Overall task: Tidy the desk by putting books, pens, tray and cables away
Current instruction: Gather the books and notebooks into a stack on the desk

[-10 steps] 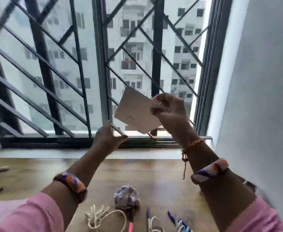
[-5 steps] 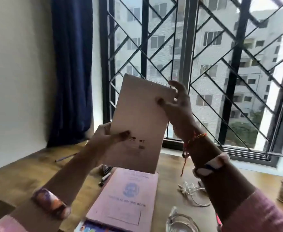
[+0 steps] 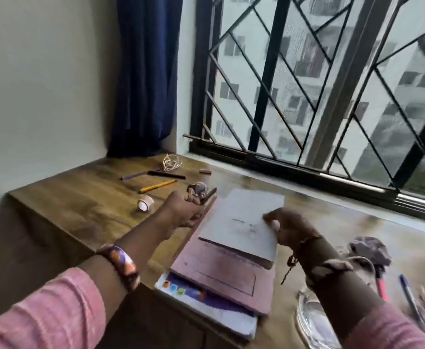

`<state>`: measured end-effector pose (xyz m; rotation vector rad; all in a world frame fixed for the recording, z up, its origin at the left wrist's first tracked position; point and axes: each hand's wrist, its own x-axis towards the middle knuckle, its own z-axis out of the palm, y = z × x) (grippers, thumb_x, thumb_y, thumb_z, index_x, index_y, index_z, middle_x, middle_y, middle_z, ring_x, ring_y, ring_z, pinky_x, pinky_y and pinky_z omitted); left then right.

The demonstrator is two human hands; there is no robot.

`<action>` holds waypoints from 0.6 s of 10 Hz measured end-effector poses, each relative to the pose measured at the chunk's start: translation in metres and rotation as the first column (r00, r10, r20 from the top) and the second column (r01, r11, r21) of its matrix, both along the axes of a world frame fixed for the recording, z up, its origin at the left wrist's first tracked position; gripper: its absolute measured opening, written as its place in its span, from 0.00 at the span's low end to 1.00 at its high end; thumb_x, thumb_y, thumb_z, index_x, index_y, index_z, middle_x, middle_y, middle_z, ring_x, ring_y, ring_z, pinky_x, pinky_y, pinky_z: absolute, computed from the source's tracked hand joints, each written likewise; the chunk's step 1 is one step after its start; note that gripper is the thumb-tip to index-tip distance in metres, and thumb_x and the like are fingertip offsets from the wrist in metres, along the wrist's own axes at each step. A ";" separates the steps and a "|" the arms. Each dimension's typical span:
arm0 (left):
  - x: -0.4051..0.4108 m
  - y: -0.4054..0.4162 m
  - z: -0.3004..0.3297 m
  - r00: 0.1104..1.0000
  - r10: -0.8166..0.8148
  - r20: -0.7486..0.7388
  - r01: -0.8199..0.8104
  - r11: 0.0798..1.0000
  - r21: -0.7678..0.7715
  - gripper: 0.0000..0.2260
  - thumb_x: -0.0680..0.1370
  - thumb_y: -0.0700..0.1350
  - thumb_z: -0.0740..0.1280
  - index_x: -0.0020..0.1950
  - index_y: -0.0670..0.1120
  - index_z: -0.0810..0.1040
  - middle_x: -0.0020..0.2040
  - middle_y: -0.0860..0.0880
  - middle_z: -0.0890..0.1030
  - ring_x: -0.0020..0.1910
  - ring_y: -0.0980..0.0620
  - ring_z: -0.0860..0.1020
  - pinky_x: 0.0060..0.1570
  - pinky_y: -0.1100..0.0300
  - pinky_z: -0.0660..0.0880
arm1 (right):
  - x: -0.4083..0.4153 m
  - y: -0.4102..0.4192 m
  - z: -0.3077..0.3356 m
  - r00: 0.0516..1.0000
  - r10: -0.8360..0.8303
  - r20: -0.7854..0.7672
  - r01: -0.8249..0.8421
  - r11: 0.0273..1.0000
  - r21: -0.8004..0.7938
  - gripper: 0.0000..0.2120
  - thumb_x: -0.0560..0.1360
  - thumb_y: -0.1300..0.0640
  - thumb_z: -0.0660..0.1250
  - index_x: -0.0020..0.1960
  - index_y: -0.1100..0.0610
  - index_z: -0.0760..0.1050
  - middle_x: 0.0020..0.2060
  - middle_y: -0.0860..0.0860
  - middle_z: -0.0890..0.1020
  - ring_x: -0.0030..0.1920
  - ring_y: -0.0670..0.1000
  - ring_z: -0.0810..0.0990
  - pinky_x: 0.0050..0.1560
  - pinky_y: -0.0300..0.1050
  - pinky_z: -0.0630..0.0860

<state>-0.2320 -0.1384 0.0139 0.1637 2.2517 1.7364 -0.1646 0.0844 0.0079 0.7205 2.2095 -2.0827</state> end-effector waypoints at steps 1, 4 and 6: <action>-0.023 0.000 -0.036 0.997 -0.035 -0.066 0.019 0.971 -0.237 0.08 0.72 0.34 0.66 0.36 0.45 0.74 0.33 0.45 0.74 0.32 0.50 0.70 0.31 0.61 0.65 | -0.034 0.005 -0.062 0.980 0.033 -0.199 -0.032 0.999 0.007 0.18 0.57 0.46 0.78 0.33 0.60 0.80 0.21 0.54 0.80 0.25 0.47 0.79 0.26 0.39 0.76; -0.041 0.020 -0.067 0.959 -0.252 -0.130 0.075 0.666 -0.742 0.15 0.73 0.51 0.68 0.52 0.40 0.77 0.54 0.41 0.79 0.52 0.43 0.77 0.40 0.59 0.66 | -0.076 -0.025 -0.083 0.976 -0.176 -0.125 0.183 0.982 0.047 0.14 0.64 0.77 0.59 0.38 0.61 0.76 0.37 0.56 0.81 0.39 0.56 0.78 0.37 0.42 0.75; -0.055 0.030 -0.052 0.935 -0.350 -0.067 0.127 0.504 -0.855 0.14 0.71 0.45 0.72 0.50 0.37 0.79 0.52 0.39 0.81 0.52 0.43 0.79 0.44 0.55 0.74 | -0.074 -0.027 -0.070 0.993 0.023 0.120 -0.107 0.636 0.764 0.14 0.70 0.57 0.67 0.51 0.65 0.74 0.51 0.62 0.77 0.51 0.59 0.77 0.45 0.45 0.71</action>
